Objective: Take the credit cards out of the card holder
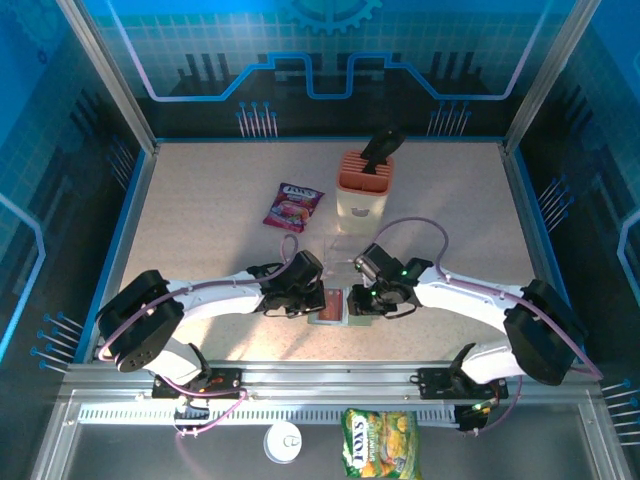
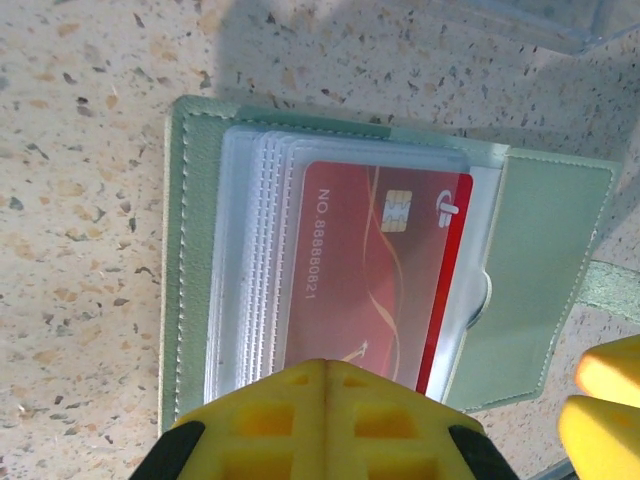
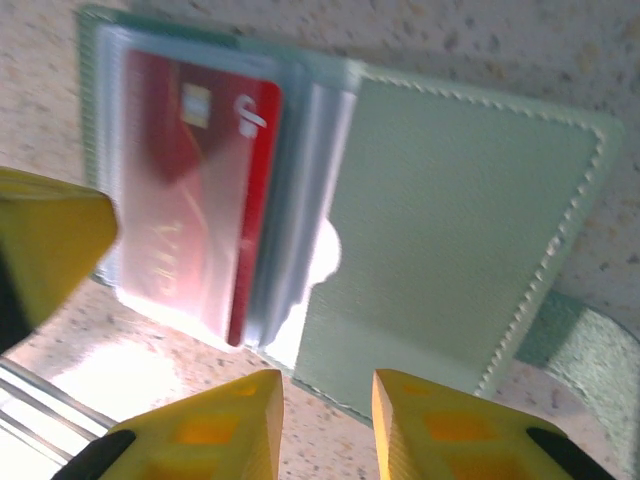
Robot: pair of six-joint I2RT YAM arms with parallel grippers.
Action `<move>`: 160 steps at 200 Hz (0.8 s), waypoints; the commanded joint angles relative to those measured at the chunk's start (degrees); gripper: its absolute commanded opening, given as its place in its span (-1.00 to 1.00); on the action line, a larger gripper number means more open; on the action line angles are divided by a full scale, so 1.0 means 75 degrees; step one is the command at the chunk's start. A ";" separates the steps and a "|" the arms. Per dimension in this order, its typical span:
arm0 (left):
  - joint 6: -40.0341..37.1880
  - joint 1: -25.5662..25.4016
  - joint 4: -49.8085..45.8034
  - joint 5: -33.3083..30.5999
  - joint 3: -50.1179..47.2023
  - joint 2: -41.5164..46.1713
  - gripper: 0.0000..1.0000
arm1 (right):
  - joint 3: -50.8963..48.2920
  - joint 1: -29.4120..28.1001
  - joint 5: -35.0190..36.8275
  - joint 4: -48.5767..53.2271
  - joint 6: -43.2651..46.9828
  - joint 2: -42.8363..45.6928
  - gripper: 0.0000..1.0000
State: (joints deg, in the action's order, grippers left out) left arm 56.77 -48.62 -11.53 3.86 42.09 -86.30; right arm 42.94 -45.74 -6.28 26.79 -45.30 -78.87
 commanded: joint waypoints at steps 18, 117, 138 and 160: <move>-0.0058 -0.0045 -0.0005 -0.0014 -0.0306 -0.0138 -1.00 | -0.0002 -0.0025 -0.0374 -0.0858 -0.0336 -0.0022 -0.40; 0.0262 -0.0045 0.0285 0.0174 -0.0632 -0.0137 -1.00 | -0.0836 0.0098 -0.1294 -0.3020 -0.1055 -0.0544 -0.39; 0.0247 -0.0051 0.0236 0.0155 -0.0657 -0.0154 -1.00 | -0.0842 0.0100 -0.1336 -0.3172 -0.1105 -0.0662 -0.40; 0.0235 -0.0045 0.0127 0.0083 -0.0678 -0.0091 -1.00 | -0.0827 0.0122 -0.1265 -0.3179 -0.1114 -0.0785 -0.40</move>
State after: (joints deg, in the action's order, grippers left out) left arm 58.37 -48.60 -6.98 4.93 39.09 -86.74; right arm 37.36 -45.32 -15.09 4.89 -52.60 -83.70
